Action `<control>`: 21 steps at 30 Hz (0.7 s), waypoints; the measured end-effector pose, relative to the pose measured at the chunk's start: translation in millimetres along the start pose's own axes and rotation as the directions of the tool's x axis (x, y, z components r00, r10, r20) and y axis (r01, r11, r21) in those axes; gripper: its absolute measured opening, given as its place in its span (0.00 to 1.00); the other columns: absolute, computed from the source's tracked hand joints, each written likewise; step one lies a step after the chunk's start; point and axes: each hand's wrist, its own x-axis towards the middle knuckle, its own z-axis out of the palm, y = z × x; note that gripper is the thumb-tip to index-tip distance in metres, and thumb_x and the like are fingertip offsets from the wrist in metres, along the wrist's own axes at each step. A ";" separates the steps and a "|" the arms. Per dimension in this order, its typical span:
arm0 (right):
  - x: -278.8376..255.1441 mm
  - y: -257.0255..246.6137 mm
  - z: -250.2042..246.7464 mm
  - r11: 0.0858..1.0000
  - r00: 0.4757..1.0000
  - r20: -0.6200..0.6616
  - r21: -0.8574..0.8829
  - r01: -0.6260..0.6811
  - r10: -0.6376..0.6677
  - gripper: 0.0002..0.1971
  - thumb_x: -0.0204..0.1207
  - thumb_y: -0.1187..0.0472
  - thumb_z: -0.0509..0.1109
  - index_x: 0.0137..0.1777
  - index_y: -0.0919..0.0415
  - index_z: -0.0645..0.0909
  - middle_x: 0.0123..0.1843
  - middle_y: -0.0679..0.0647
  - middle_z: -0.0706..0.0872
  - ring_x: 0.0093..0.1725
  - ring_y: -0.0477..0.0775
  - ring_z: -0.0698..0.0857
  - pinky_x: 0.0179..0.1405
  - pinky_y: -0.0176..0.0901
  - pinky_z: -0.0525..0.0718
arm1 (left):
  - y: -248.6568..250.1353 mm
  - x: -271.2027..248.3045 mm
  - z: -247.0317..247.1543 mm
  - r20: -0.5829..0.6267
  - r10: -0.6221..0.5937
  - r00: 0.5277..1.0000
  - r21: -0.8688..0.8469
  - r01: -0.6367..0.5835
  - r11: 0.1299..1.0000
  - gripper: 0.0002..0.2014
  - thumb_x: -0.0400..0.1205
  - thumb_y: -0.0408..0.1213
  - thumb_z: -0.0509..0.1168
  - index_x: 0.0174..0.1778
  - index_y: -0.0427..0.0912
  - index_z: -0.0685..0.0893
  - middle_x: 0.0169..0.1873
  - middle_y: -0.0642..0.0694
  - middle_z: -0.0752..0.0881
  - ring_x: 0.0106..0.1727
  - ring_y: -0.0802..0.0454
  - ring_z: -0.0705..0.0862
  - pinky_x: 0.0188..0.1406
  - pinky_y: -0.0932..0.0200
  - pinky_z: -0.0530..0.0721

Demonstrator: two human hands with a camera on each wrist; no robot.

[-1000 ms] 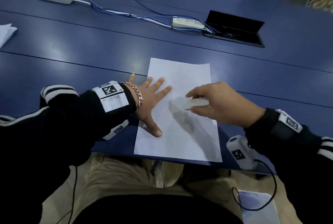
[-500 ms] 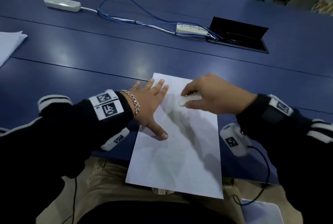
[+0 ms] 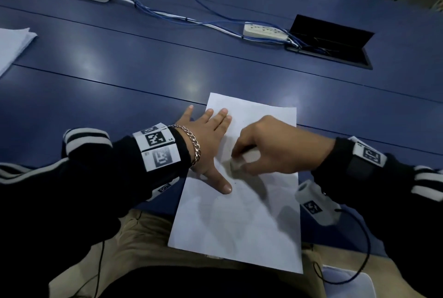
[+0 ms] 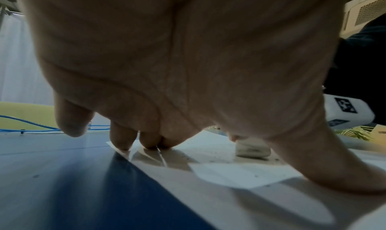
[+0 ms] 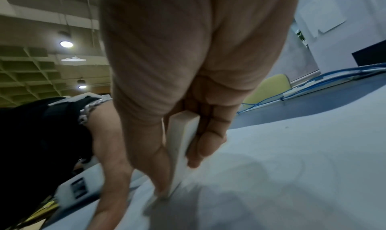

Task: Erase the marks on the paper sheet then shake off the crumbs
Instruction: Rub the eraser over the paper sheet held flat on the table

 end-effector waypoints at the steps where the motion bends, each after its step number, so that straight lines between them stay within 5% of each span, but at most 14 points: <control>1: 1.7 0.8 -1.2 1.000 1.000 0.008 0.005 0.002 -0.002 0.21 0.67 0.35 0.67 0.53 0.44 0.90 0.46 0.38 0.90 0.44 0.40 0.85 0.48 0.33 0.81 | 0.2 -0.4 -0.7 0.004 -0.002 1.000 0.007 0.002 1.000 0.85 0.52 0.93 0.61 0.89 0.43 0.26 0.90 0.47 0.27 0.92 0.43 0.33 0.87 0.25 0.37; 4: 18.1 19.4 -9.0 0.997 0.988 -0.139 -0.038 -0.073 0.067 0.17 0.69 0.41 0.73 0.54 0.47 0.91 0.46 0.42 0.92 0.45 0.45 0.86 0.45 0.32 0.78 | 2.3 -1.8 -3.5 0.016 -0.013 1.000 0.023 0.013 1.000 0.84 0.52 0.93 0.60 0.89 0.43 0.25 0.90 0.47 0.28 0.92 0.44 0.33 0.86 0.24 0.33; 6: 26.1 28.9 -13.5 0.987 0.966 -0.225 -0.058 -0.147 0.131 0.16 0.71 0.44 0.76 0.55 0.50 0.90 0.48 0.45 0.91 0.49 0.50 0.87 0.50 0.40 0.82 | 3.1 -2.6 -5.8 0.026 -0.019 0.999 0.032 0.019 0.999 0.84 0.52 0.93 0.60 0.89 0.43 0.25 0.90 0.48 0.27 0.92 0.44 0.33 0.85 0.23 0.30; 9: 22.7 17.1 -8.0 0.987 0.976 -0.197 -0.114 -0.113 0.089 0.16 0.71 0.46 0.74 0.55 0.51 0.90 0.48 0.48 0.90 0.49 0.55 0.86 0.53 0.51 0.85 | 3.4 -2.9 -6.6 0.033 -0.028 0.999 0.032 0.027 0.999 0.83 0.53 0.93 0.60 0.88 0.43 0.24 0.90 0.48 0.27 0.92 0.44 0.32 0.84 0.22 0.30; 14: 2.2 -9.7 2.3 0.997 1.000 0.003 -0.079 0.019 -0.019 0.15 0.68 0.45 0.70 0.52 0.47 0.91 0.44 0.44 0.89 0.43 0.49 0.84 0.48 0.46 0.84 | 4.7 -2.0 -6.8 0.041 -0.031 0.999 0.026 0.030 0.999 0.84 0.53 0.92 0.61 0.89 0.43 0.24 0.90 0.47 0.26 0.92 0.44 0.31 0.83 0.22 0.29; 21: 28.5 24.5 -13.3 0.988 0.961 -0.244 -0.053 -0.146 0.129 0.15 0.72 0.45 0.76 0.53 0.53 0.91 0.47 0.46 0.93 0.46 0.50 0.88 0.52 0.44 0.84 | 3.5 -5.4 -7.2 0.037 -0.027 0.999 0.018 0.027 0.999 0.83 0.53 0.93 0.61 0.88 0.45 0.23 0.89 0.50 0.26 0.92 0.45 0.31 0.84 0.21 0.30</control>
